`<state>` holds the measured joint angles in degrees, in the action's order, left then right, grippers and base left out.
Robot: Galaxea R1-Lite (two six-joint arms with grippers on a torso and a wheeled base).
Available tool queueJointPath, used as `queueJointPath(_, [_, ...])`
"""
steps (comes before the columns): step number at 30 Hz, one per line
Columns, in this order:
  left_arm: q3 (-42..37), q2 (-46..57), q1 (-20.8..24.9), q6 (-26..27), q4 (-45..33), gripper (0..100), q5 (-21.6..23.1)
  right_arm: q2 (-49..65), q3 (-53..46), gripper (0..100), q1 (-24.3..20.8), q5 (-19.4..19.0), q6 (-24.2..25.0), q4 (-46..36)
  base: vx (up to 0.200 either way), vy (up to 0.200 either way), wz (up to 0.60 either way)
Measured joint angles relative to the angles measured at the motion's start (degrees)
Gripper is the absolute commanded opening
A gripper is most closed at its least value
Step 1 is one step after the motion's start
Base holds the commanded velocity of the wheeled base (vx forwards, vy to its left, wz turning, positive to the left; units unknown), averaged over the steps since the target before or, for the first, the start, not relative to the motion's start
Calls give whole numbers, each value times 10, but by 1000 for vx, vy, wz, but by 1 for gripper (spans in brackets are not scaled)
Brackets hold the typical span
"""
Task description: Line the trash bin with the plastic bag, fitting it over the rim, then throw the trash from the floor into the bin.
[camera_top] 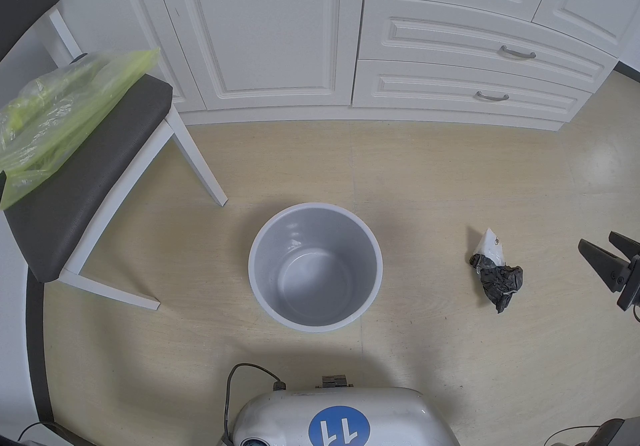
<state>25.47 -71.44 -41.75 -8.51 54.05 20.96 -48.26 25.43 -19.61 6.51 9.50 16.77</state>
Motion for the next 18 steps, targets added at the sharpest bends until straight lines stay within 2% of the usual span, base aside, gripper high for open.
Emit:
queueJointPath(3, [-19, 9, -2, 11, -3, 100, 26, 0, -1, 100, 0, 0, 0, 0, 0, 0, 0])
queueJointPath(8, [-54, 21, -5, 86, -16, 100, 83, 1, -3, 100, 0, 0, -1, 0, 0, 0, 0])
queueJointPath(10, [-59, 24, -5, 91, -17, 100, 96, 1, -3, 100, 0, 0, -1, 0, 0, 0, 0])
queueJointPath(15, [-61, 34, -12, 34, -19, 100, 118, 3, -4, 100, 0, 0, -1, 6, 0, 0, 0])
queueJointPath(18, [-57, 39, -26, 20, -24, 100, 123, 2, -5, 100, 0, 0, -2, 8, 0, 0, 0])
